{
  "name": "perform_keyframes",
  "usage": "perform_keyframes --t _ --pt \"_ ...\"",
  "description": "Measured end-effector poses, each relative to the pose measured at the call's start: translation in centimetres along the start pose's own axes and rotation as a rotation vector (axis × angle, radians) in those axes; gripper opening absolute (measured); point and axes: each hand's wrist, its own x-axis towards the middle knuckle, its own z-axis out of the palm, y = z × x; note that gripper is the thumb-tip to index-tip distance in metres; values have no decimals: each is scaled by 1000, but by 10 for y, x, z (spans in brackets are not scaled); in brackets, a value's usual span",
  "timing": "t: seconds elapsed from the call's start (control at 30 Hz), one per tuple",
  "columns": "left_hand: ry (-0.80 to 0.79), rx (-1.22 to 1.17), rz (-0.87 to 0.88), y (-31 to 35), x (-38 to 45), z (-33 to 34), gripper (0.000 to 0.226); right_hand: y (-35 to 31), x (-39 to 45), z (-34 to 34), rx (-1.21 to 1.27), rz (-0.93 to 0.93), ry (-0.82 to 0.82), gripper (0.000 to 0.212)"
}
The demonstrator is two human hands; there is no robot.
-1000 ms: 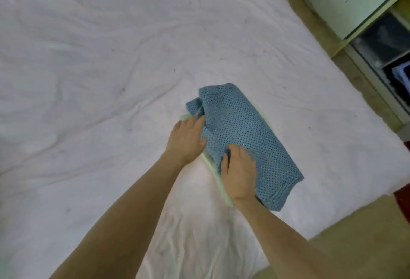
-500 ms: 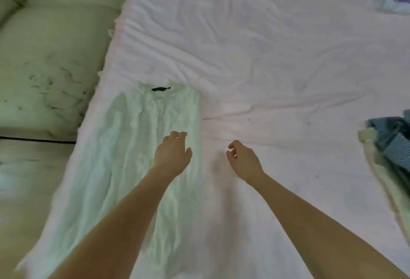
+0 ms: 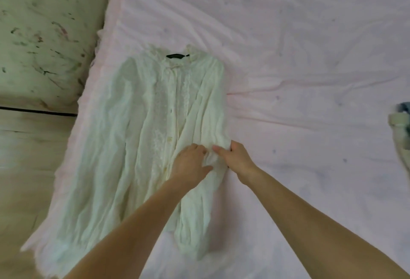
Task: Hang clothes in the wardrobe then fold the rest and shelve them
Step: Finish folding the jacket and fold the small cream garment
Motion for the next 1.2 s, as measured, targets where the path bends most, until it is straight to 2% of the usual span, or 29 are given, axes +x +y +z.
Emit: perform_keyframes --t 0.03,0.07,0.2,0.3,0.37,0.47,0.53,0.57,0.67,0.77,0.83,0.9,0.93,1.0,1.07,1.13,1.2 --pt "9 -75 -33 3 4 -1 25 -4 -4 -5 -5 -27 1 21" --pt "11 -170 -55 6 6 -4 20 -8 -7 -11 -7 -45 4 19" --pt "-63 -649 -28 17 9 -17 41 -25 -17 -41 175 -51 24 26" --pt "-87 -1095 -124 39 -3 -23 32 -35 -24 -58 371 -23 -38 28" --pt "-76 -1409 -192 55 -8 -24 27 -35 -31 -61 394 43 -81 38" --pt "-126 -1727 -165 71 -9 -27 30 -31 -48 -63 383 89 -268 59" --pt "-147 -1791 -146 80 -8 -27 32 -30 -59 -66 323 60 -340 52" --pt "-149 -1783 -152 86 -7 -25 33 -31 -63 -70 255 50 -310 46" --pt "-124 -1685 -144 108 -1 -18 36 -33 -66 -89 11 23 -63 30" --pt "-149 -1636 -96 135 12 -16 33 -42 -63 -127 -152 -125 193 7" --pt "-162 -1499 -66 157 19 -14 31 -42 -54 -161 -346 -174 460 12" --pt "-92 -1193 -62 166 24 -9 31 -34 -47 -186 -573 -94 705 37" --pt "-16 -1001 -51 163 25 -6 30 -28 -45 -190 -652 -67 745 51" --pt "130 -679 -33 138 19 0 28 -14 -48 -177 -701 -152 651 60" --pt "237 -493 -68 99 2 3 32 2 -53 -146 -677 -260 432 45" --pt "323 -362 -133 51 -25 2 40 21 -66 -103 -670 -269 198 31" --pt "364 -230 -186 5 -54 1 50 38 -77 -66 -681 -228 40 33"
